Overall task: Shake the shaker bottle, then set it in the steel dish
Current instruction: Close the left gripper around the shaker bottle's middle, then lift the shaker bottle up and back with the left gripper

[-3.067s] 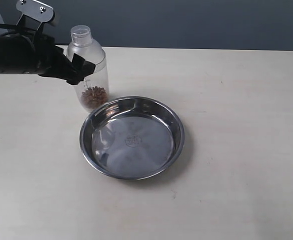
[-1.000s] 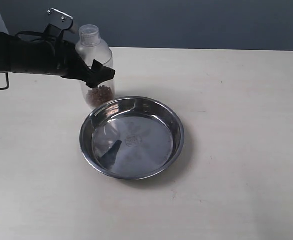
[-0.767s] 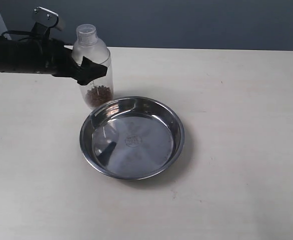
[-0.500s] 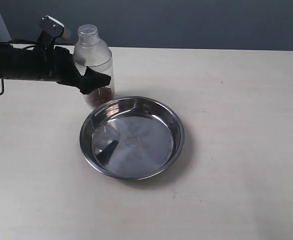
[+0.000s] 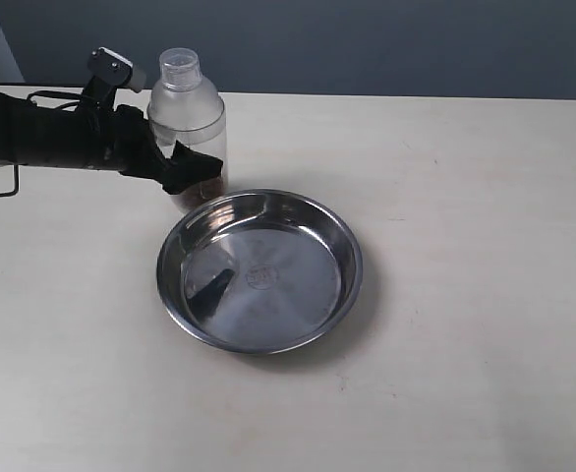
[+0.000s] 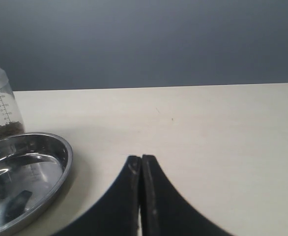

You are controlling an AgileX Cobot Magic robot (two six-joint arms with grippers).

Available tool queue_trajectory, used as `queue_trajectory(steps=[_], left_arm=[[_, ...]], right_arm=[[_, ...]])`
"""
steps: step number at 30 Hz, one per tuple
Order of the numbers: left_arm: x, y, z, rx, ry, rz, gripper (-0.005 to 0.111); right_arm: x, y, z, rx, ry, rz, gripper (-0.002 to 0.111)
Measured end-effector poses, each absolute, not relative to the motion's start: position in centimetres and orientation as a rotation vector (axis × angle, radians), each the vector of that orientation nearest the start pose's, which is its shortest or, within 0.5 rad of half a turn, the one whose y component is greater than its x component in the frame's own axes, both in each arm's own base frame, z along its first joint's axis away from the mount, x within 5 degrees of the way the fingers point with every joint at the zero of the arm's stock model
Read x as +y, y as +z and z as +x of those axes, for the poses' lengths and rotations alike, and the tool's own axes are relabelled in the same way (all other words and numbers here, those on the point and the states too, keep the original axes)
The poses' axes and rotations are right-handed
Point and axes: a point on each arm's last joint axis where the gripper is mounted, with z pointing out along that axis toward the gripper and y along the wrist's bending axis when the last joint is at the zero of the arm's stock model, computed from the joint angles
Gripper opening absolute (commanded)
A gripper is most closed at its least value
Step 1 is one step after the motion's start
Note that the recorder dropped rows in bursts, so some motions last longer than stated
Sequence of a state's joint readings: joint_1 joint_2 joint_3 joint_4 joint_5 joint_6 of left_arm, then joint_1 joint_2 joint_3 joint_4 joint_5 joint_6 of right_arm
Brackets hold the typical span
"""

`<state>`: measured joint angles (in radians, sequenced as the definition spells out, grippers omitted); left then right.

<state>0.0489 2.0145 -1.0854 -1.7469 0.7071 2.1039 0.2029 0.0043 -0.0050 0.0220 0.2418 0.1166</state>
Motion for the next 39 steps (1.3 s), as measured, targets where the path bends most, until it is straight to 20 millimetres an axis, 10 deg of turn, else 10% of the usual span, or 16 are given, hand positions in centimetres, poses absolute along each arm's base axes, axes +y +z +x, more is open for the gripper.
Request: queue_trajectory(steps=[6, 14, 26, 39], left_arm=[[-3.9, 14.4, 39.6, 2.044, -0.579, 0.623, 0.086], [-3.9, 14.6, 40.0, 2.035, -0.569, 0.628, 0.0], [-3.3, 14.8, 40.0, 2.039, -0.566, 0.622, 0.001], [0.5, 22.9, 38.4, 1.956, -0.436, 0.505, 0.001]], right_arm=[[1.2, 19.3, 5.4, 1.73, 0.256, -0.06, -0.001], [1.2, 19.3, 5.4, 1.73, 0.256, -0.06, -0.001], [1.2, 19.3, 5.4, 1.73, 0.256, -0.06, -0.001], [1.2, 19.3, 5.4, 1.73, 0.256, -0.06, -0.001]])
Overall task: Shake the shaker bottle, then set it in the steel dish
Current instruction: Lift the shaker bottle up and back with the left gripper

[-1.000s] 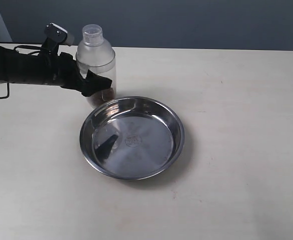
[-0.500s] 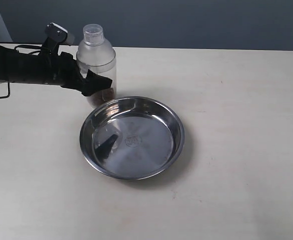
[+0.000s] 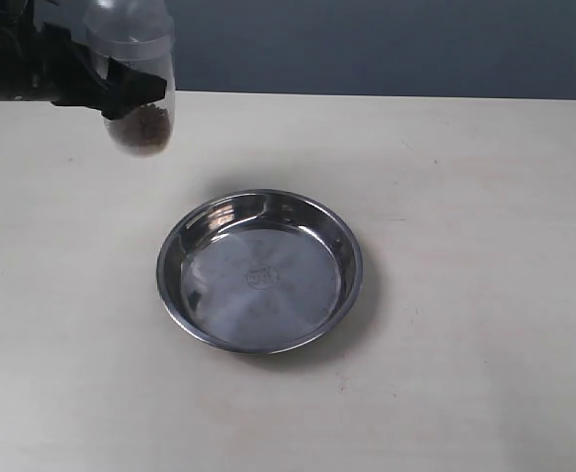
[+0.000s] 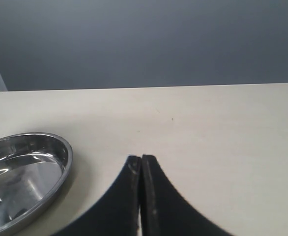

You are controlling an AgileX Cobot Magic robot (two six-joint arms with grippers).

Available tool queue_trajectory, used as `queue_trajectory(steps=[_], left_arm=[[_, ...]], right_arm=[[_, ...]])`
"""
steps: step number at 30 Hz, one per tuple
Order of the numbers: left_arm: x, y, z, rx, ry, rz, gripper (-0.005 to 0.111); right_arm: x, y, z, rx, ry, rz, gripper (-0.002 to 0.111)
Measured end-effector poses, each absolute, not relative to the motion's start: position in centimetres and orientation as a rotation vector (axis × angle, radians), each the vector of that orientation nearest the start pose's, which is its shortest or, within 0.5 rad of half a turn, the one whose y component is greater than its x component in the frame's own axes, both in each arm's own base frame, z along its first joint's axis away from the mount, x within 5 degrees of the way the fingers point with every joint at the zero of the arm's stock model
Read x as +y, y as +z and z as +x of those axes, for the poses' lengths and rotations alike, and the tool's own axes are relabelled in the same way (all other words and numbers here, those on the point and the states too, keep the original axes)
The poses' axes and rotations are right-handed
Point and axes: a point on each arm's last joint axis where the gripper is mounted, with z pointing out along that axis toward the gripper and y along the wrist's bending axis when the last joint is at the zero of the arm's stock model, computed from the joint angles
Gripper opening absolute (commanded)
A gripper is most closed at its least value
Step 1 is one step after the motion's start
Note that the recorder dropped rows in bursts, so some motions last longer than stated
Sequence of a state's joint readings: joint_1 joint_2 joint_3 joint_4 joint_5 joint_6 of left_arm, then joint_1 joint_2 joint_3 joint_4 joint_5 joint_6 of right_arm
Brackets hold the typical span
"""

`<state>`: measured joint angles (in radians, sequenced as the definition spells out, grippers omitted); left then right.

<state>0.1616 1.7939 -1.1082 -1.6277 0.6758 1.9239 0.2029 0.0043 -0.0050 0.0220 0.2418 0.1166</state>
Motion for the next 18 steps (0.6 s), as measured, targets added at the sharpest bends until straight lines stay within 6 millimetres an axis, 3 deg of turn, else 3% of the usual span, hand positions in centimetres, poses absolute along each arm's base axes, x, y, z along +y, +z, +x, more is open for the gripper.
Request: queue_trajectory(steps=[9, 18], left_arm=[[0.4, 24.0, 36.6, 2.05, -0.451, 0.541, 0.0], [-0.4, 19.9, 33.1, 2.018, -0.462, 0.575, 0.0]], right_arm=[[1.2, 19.3, 5.4, 1.73, 0.256, -0.06, -0.001], [1.2, 19.3, 5.4, 1.73, 0.256, -0.06, -0.001]])
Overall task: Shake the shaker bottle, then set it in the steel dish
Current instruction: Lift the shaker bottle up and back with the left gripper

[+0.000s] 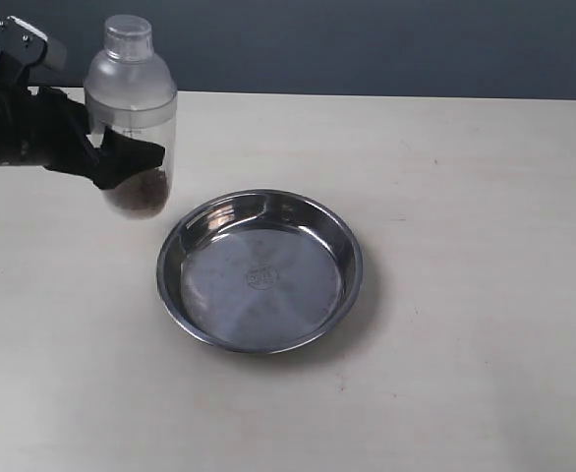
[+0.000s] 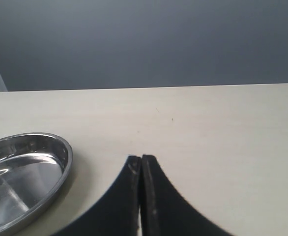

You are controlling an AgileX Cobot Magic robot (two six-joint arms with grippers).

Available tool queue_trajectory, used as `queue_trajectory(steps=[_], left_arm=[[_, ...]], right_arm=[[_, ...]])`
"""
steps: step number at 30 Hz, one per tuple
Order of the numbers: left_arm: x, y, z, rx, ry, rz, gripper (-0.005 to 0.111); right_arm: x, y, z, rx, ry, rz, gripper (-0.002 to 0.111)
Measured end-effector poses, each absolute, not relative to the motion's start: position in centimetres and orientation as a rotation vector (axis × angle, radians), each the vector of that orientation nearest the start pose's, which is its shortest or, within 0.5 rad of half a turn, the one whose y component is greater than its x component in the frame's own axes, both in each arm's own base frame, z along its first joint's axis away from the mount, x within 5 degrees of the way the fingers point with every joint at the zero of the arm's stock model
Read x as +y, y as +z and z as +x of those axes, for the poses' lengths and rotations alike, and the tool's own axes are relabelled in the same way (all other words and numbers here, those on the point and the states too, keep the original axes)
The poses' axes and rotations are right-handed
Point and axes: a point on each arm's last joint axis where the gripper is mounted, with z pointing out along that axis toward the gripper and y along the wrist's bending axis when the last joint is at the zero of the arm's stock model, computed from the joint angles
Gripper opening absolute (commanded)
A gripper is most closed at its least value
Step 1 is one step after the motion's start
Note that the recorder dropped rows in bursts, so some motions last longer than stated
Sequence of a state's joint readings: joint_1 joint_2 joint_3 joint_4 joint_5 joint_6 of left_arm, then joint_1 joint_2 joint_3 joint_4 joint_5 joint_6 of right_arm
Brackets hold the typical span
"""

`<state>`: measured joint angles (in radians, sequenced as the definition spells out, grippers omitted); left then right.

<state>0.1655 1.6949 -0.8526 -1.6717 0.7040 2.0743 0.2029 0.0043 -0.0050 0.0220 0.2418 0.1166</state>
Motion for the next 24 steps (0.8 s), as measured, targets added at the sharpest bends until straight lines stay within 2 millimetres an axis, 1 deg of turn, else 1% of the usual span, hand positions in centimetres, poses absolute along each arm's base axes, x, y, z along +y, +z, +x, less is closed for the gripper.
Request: queue_trajectory(steps=[4, 10, 14, 16, 18, 19, 20, 21, 22, 24], left_arm=[[-0.6, 19.3, 32.1, 2.021, -0.492, 0.577, 0.0], [-0.2, 19.1, 32.2, 2.042, -0.459, 0.542, 0.0], [0.3, 19.2, 32.6, 2.09, -0.454, 0.43, 0.0], [0.4, 19.8, 33.0, 2.096, -0.486, 0.348, 0.0], [0.5, 20.8, 33.3, 2.083, -0.522, 0.278, 0.0], [0.4, 21.4, 33.4, 2.071, -0.551, 0.241, 0.0], [0.3, 22.7, 33.6, 2.045, -0.609, 0.173, 0.0], [0.3, 23.4, 33.7, 2.029, -0.644, 0.139, 0.0], [0.1, 24.4, 33.8, 2.005, -0.718, 0.079, 0.0], [-0.1, 25.4, 33.7, 1.982, -0.782, 0.044, 0.0]], right_arm=[[1.2, 19.3, 5.4, 1.73, 0.256, -0.06, -0.001], [1.2, 19.3, 5.4, 1.73, 0.256, -0.06, -0.001], [1.2, 19.3, 5.4, 1.73, 0.256, -0.06, -0.001], [1.2, 19.3, 5.4, 1.73, 0.256, -0.06, -0.001], [1.2, 19.3, 5.4, 1.73, 0.256, -0.06, -0.001], [1.2, 19.3, 5.4, 1.73, 0.256, -0.06, -0.001], [1.2, 19.3, 5.4, 1.73, 0.256, -0.06, -0.001], [1.2, 19.3, 5.4, 1.73, 0.256, -0.06, -0.001], [1.2, 19.3, 5.4, 1.73, 0.256, -0.06, -0.001], [1.2, 19.3, 5.4, 1.73, 0.256, -0.06, -0.001]])
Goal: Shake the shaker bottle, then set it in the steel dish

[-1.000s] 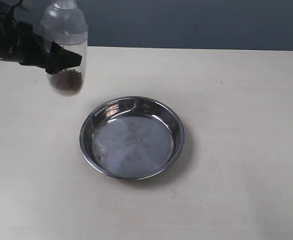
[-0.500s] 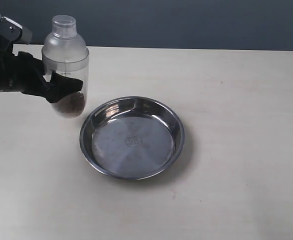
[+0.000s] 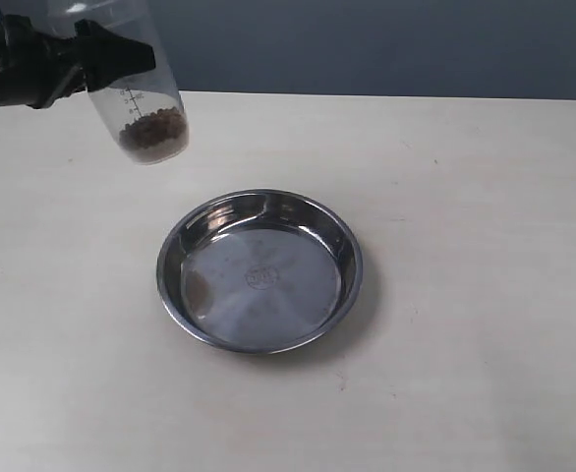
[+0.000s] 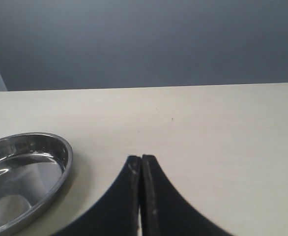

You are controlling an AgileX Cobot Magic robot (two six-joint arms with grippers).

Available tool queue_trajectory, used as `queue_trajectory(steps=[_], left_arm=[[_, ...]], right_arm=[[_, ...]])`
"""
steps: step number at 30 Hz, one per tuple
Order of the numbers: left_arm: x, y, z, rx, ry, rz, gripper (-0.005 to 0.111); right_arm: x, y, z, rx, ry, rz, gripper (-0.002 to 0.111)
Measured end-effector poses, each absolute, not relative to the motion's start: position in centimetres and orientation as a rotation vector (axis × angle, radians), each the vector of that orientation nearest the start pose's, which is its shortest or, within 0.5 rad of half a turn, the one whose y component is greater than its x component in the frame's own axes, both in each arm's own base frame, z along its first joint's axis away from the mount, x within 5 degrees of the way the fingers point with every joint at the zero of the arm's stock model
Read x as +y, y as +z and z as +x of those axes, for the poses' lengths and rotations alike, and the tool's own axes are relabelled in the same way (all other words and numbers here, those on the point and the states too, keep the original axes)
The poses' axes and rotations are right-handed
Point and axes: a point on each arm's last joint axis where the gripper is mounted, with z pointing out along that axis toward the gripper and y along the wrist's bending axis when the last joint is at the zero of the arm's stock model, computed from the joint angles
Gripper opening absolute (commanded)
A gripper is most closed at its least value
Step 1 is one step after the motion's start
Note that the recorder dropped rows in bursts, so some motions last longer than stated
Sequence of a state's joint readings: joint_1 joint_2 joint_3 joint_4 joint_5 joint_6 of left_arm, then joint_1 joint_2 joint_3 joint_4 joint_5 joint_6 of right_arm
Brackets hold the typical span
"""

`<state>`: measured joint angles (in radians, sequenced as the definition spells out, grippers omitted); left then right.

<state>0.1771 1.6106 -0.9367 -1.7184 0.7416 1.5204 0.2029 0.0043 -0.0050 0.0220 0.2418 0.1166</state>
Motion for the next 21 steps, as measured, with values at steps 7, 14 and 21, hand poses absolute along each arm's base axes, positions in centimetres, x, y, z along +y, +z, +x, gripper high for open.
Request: queue_trajectory(steps=[7, 14, 21], left_arm=[[1.1, 25.3, 33.9, 2.02, -0.619, -0.068, 0.0], [1.7, 32.2, 30.3, 1.845, -0.385, -0.035, 0.0], [0.8, 27.9, 26.5, 1.954, -0.365, 0.051, 0.0]], right_arm=[[1.2, 19.3, 5.4, 1.73, 0.256, -0.06, -0.001], [1.2, 19.3, 5.4, 1.73, 0.256, -0.06, -0.001], [1.2, 19.3, 5.4, 1.73, 0.256, -0.06, -0.001]])
